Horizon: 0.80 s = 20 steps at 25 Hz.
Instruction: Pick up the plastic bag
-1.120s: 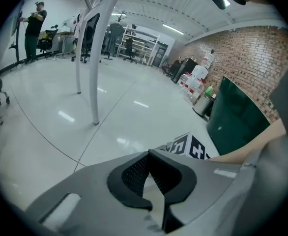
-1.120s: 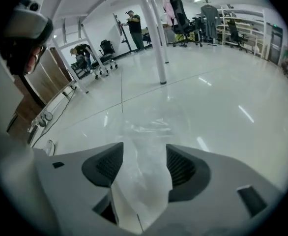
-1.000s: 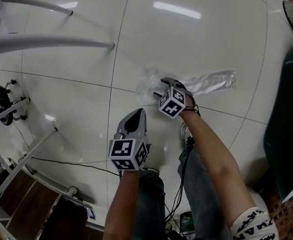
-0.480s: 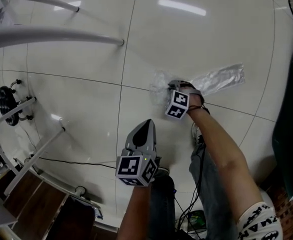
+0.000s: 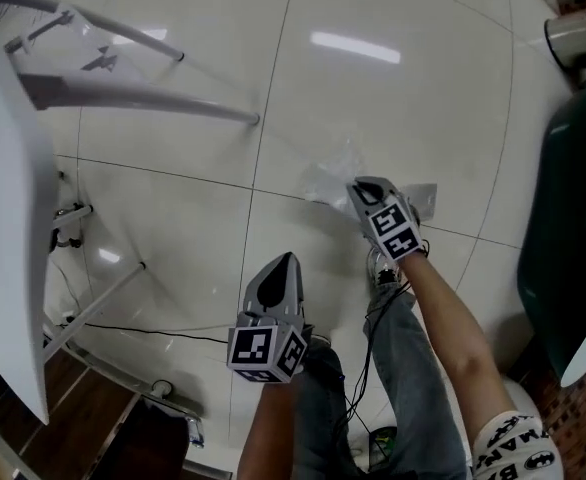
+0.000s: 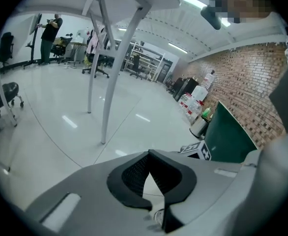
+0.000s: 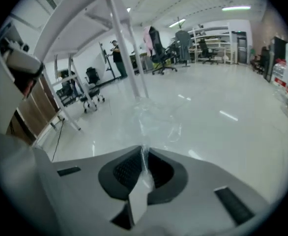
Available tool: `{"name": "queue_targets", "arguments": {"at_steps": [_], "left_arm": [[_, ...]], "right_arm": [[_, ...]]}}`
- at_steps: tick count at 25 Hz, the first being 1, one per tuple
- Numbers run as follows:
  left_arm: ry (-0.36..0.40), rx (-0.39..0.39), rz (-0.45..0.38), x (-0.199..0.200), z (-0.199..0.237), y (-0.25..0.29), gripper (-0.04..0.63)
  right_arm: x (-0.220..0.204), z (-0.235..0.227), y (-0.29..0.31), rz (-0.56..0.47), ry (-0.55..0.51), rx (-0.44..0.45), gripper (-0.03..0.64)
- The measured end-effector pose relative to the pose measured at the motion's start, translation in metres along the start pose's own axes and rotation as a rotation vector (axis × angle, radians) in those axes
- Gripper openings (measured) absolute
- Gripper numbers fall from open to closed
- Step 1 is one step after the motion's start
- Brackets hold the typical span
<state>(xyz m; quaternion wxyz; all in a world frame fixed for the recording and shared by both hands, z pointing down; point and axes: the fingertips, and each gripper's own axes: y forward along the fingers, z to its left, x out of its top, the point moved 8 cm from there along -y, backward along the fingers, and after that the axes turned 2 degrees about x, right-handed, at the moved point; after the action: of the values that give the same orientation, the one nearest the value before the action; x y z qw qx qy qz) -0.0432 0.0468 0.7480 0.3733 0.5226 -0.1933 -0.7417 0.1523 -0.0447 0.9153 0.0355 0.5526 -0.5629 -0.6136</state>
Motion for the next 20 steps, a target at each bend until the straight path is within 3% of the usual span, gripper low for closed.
{"name": "queue_targets", "arguments": {"at_steps": [5,10,16,20], "left_arm": [[0.048,-0.024,-0.131,0.081,-0.047,-0.052,0.002],[0.045,-0.007,-0.173,0.155,-0.082,-0.176,0.002],[0.053,0.095,-0.362,0.254,-0.105,-0.305,0.002],[0.048,0.178,-0.475,0.284,-0.099,-0.387,0.002]], "right_arm": [[0.112,-0.019,-0.145,-0.277,0.069,-0.074,0.015],[0.215,0.045,-0.294,-0.408,0.112,-0.063,0.015],[0.368,0.101,-0.405,-0.577,-0.044,0.031,0.015],[0.428,0.149,-0.456,-0.633,-0.141,0.061,0.015]]}}
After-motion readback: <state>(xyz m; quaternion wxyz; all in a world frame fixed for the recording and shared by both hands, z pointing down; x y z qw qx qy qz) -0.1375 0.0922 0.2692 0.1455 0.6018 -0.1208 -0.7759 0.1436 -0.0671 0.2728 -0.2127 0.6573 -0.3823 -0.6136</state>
